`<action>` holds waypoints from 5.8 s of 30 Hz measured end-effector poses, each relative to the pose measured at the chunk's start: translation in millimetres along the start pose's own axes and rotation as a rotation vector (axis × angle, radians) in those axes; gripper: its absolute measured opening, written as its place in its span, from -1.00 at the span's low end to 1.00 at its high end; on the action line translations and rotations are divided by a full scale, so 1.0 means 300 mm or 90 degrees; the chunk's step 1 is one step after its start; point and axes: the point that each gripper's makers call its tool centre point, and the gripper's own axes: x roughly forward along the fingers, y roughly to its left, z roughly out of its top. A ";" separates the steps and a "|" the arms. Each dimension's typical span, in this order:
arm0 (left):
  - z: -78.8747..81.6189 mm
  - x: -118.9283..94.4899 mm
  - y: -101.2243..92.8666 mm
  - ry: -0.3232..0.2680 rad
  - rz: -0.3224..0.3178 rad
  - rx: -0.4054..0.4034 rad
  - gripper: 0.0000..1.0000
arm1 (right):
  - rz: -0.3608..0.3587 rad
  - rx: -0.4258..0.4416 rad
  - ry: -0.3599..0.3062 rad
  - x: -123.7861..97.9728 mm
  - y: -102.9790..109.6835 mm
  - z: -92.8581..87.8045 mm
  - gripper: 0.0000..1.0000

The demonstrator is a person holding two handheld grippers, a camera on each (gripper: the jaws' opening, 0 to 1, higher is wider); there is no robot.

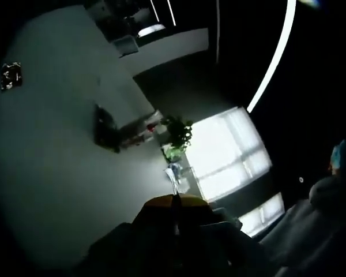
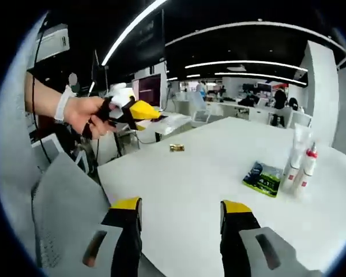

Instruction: Arrange the skincare products in the storage area until every visible bottle or jar stands upright without overlapping.

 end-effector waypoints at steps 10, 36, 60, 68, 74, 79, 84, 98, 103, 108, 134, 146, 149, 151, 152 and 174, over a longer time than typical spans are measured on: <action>0.063 0.050 0.100 -0.002 0.029 -0.020 -1.00 | -0.017 0.007 0.012 -0.001 -0.023 -0.011 -0.18; 0.281 0.302 0.339 0.035 0.091 -0.015 -1.00 | -0.062 0.022 0.046 -0.007 -0.084 -0.057 -0.28; 0.609 0.550 0.519 0.127 0.128 0.118 -1.00 | -0.065 0.024 0.095 0.003 -0.089 -0.107 -0.37; 0.554 0.551 0.668 0.162 0.208 0.093 -1.00 | -0.069 0.028 0.104 0.003 -0.094 -0.117 -0.38; 0.544 0.556 0.709 0.167 0.226 0.082 -1.00 | -0.064 0.027 0.113 0.006 -0.090 -0.127 -0.39; 0.542 0.539 0.770 0.178 0.279 0.106 -1.00 | -0.063 0.029 0.116 0.007 -0.089 -0.130 -0.40; 0.532 0.547 0.779 0.191 0.281 0.098 -1.00 | -0.063 0.031 0.119 0.007 -0.089 -0.133 -0.42; 0.545 0.551 0.816 0.230 0.358 0.131 -0.89 | -0.055 0.018 0.135 0.010 -0.084 -0.148 -0.44; 0.563 0.526 0.814 0.232 0.385 0.143 -0.80 | -0.056 0.020 0.130 0.009 -0.085 -0.142 -0.44; 0.592 0.475 0.771 0.215 0.378 0.128 -0.59 | -0.055 0.014 0.129 0.008 -0.081 -0.140 -0.45; 0.585 -0.329 0.956 0.436 0.650 0.430 0.07 | -0.047 0.004 0.110 0.005 -0.074 -0.120 -0.46; 0.534 -0.299 0.925 0.451 0.629 0.477 -0.32 | -0.056 -0.001 0.108 0.001 -0.080 -0.116 -0.47; 0.517 -0.294 0.919 0.445 0.640 0.463 -0.32 | -0.055 -0.004 0.108 0.001 -0.079 -0.115 -0.47; 0.502 -0.286 0.904 0.439 0.644 0.456 -0.33 | -0.056 -0.004 0.108 0.001 -0.079 -0.114 -0.48; 0.496 -0.282 0.897 0.436 0.643 0.456 -0.33 | -0.057 -0.004 0.107 0.000 -0.080 -0.114 -0.48; 0.090 -0.167 0.474 0.290 0.509 0.456 -0.33 | -0.019 0.003 0.078 -0.002 -0.047 -0.081 -0.47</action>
